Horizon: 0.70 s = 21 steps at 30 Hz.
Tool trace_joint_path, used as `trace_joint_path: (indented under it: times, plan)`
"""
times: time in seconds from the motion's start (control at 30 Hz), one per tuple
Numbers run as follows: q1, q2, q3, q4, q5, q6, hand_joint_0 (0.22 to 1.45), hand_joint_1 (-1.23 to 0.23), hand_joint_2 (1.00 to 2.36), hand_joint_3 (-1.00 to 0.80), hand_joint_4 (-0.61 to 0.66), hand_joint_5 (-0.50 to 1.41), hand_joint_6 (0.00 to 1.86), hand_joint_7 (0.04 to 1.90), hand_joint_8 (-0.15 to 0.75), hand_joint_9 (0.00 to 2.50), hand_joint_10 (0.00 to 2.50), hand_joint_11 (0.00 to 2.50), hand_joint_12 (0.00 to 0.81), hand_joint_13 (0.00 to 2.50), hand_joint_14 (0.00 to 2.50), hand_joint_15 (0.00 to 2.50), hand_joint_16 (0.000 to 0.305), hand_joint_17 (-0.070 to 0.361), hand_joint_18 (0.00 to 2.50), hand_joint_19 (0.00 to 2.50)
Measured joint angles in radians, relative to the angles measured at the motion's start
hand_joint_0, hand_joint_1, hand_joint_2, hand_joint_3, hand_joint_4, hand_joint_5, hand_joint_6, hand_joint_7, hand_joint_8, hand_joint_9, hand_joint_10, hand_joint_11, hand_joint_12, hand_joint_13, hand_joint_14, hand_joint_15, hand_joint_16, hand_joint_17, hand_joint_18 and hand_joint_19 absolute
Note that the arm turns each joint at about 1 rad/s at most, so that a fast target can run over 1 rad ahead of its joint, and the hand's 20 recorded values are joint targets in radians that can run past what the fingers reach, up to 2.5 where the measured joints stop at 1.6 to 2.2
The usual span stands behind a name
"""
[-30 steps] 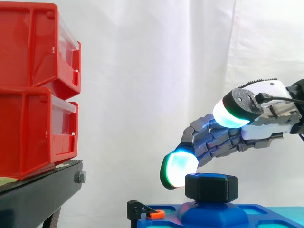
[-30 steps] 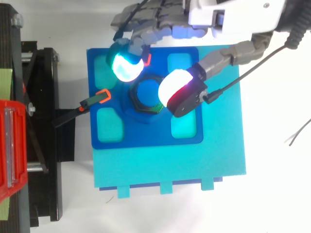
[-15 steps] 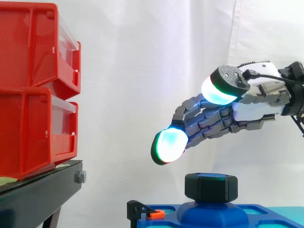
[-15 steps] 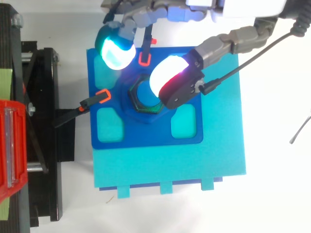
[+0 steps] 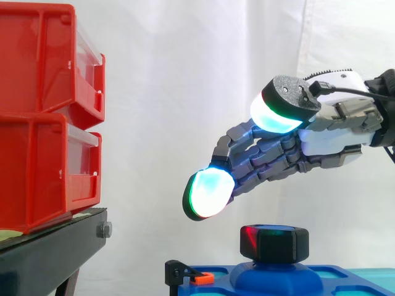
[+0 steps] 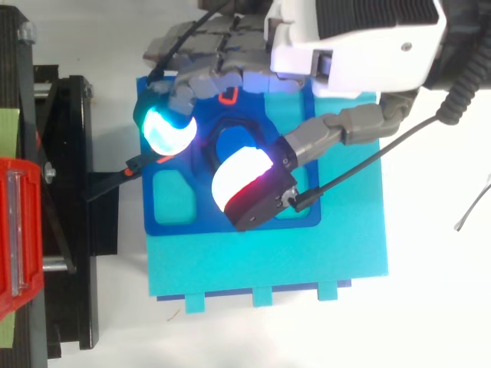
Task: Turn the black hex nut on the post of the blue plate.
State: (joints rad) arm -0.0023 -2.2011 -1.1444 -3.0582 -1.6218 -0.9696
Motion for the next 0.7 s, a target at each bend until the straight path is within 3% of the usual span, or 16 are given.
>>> trace_joint_path:
  times: [0.1, 0.3, 0.43, 0.7]
  plan:
    - [0.013, 0.000, 0.000, -0.003, 0.014, 0.000, 0.47, -0.24, 1.00, -0.50, 0.20, -0.19, 0.50, 0.76, 0.237, 0.26, 0.00, 0.00, 0.360, 0.19, 0.00, 0.00, 0.056, 0.126, 0.00, 0.01]
    - [0.034, 0.000, 0.000, -0.006, 0.027, 0.000, 0.45, -0.41, 1.00, -0.50, 0.17, -0.20, 0.50, 0.76, 0.235, 0.24, 0.00, 0.00, 0.369, 0.18, 0.00, 0.00, 0.058, 0.131, 0.00, 0.01]
    - [0.041, 0.000, 0.000, -0.011, 0.032, 0.000, 0.43, -0.54, 1.00, -0.50, 0.15, -0.24, 0.50, 0.79, 0.215, 0.15, 0.00, 0.00, 0.369, 0.12, 0.00, 0.00, 0.059, 0.133, 0.00, 0.03]
    - [0.049, 0.000, -0.002, -0.024, 0.045, -0.001, 0.44, -0.58, 1.00, -0.50, 0.12, -0.26, 0.50, 0.80, 0.202, 0.09, 0.00, 0.00, 0.361, 0.08, 0.00, 0.01, 0.057, 0.128, 0.00, 0.03]
